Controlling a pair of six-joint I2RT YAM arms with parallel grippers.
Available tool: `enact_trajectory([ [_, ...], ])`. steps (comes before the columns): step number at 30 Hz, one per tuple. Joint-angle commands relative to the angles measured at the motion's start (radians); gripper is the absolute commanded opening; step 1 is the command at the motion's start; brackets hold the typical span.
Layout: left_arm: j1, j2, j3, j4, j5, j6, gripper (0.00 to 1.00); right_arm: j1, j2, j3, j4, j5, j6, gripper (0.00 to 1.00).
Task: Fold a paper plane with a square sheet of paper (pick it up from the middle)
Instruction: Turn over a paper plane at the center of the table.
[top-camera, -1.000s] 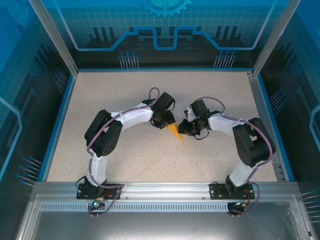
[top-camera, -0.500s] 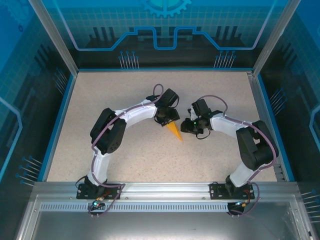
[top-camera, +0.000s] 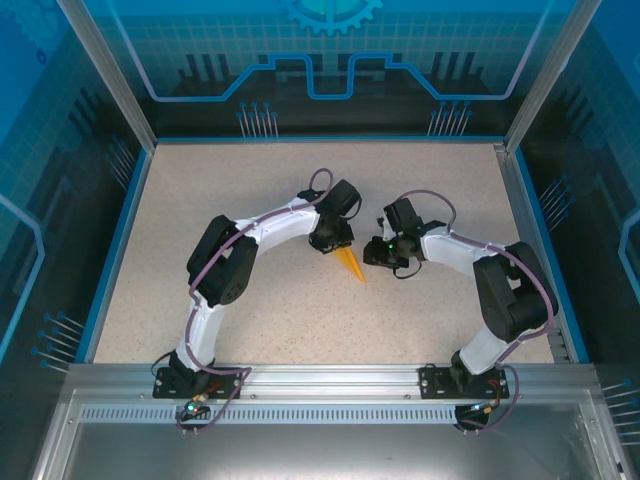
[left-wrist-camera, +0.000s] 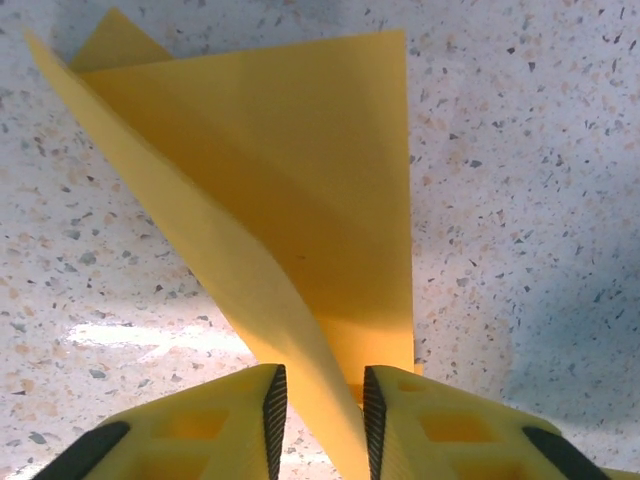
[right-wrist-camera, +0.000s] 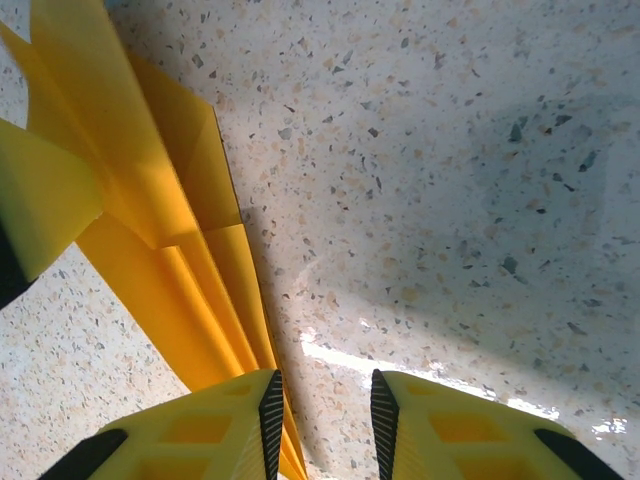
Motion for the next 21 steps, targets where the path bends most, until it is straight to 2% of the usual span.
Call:
enact_trajectory([
  [1,-0.008,-0.017,0.007,-0.03,-0.033,-0.008,0.25,0.007,-0.019,-0.004,-0.019,0.01,0.013,0.32],
  [7,-0.007,-0.057,-0.013,-0.015,-0.062,-0.024,0.03,0.004,-0.039,-0.002,-0.023,0.008,0.021,0.33],
  [9,-0.007,-0.089,-0.021,-0.016,-0.072,-0.019,0.0,0.0,-0.059,-0.001,-0.026,0.013,0.029,0.37],
  [16,-0.008,-0.259,-0.057,-0.015,-0.071,0.063,0.0,-0.05,-0.203,-0.03,-0.023,0.073,0.083,0.66],
  [18,-0.007,-0.303,-0.061,-0.005,-0.061,0.106,0.0,-0.072,-0.247,-0.069,-0.023,0.086,0.092,0.7],
  [21,0.008,-0.35,-0.093,0.071,0.028,0.188,0.0,-0.106,-0.314,-0.093,-0.02,0.091,0.098,0.73],
])
